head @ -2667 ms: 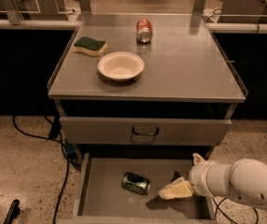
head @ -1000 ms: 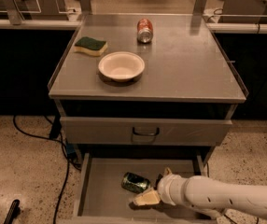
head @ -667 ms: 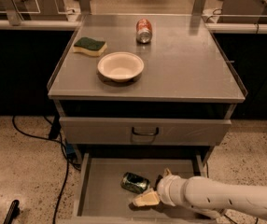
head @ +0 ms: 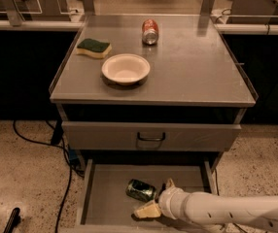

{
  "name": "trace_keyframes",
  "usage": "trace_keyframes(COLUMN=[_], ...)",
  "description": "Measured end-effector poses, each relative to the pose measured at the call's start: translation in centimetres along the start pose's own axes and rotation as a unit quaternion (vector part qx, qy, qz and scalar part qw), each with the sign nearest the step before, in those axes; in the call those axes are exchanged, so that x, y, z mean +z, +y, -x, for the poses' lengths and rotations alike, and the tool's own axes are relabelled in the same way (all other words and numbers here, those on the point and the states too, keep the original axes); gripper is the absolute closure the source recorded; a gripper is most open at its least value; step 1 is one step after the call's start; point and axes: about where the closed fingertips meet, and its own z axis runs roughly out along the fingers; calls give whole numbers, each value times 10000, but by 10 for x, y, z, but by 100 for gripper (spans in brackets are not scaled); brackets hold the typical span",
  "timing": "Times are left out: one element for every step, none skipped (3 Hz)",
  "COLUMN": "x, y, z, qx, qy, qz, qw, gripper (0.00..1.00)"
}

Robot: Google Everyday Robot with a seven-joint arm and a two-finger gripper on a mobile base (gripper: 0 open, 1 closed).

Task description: Pick green can from middle drawer and place on counter

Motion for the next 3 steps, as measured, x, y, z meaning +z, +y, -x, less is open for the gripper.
trace_keyframes(x=[32, 60, 87], y=[13, 23, 24], z=[-11, -17, -2], qx=[-60, -82, -268], qy=[-111, -210, -374], qz=[171, 350, 463], qw=[9998, 9991, 9979], gripper=[0, 0, 0])
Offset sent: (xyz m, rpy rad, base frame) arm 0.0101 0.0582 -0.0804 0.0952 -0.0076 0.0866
